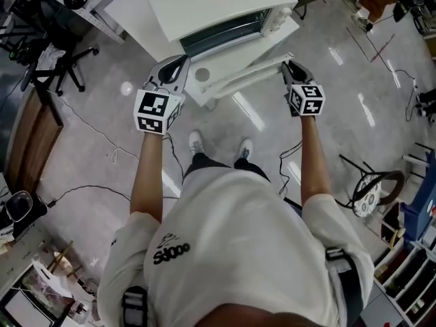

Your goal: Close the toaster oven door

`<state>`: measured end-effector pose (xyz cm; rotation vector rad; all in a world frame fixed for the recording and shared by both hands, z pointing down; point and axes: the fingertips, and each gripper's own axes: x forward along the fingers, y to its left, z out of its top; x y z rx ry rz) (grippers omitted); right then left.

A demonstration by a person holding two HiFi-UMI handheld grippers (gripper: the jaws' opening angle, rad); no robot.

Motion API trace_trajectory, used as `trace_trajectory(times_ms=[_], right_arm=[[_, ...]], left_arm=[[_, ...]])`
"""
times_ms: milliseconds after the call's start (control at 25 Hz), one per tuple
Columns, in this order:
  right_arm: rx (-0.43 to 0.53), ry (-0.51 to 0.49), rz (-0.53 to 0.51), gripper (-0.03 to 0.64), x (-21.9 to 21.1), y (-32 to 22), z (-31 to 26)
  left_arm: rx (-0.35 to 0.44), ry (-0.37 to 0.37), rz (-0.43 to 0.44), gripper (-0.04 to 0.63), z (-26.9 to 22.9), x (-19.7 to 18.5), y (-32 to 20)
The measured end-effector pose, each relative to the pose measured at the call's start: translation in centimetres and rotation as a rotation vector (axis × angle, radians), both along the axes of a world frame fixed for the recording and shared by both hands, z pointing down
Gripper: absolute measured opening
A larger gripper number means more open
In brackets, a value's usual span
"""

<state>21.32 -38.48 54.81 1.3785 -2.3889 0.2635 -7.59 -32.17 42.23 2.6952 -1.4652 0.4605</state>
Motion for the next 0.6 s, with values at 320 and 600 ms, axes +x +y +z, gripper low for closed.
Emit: trace_trajectory(times_ms=[320,600], right_arm=[[-0.006,0.059,0.005,0.069,-1.5,-1.7,-2.2],[0.069,-0.032,0.038,0.058,-3.2,-4.8,-6.0]], left_arm=[[0.044,0.019,0.012,0.018,-2.4,-1.8,-0.6],[0.06,0.034,-0.008,0.018,-3.1,-4.5,-0.8]])
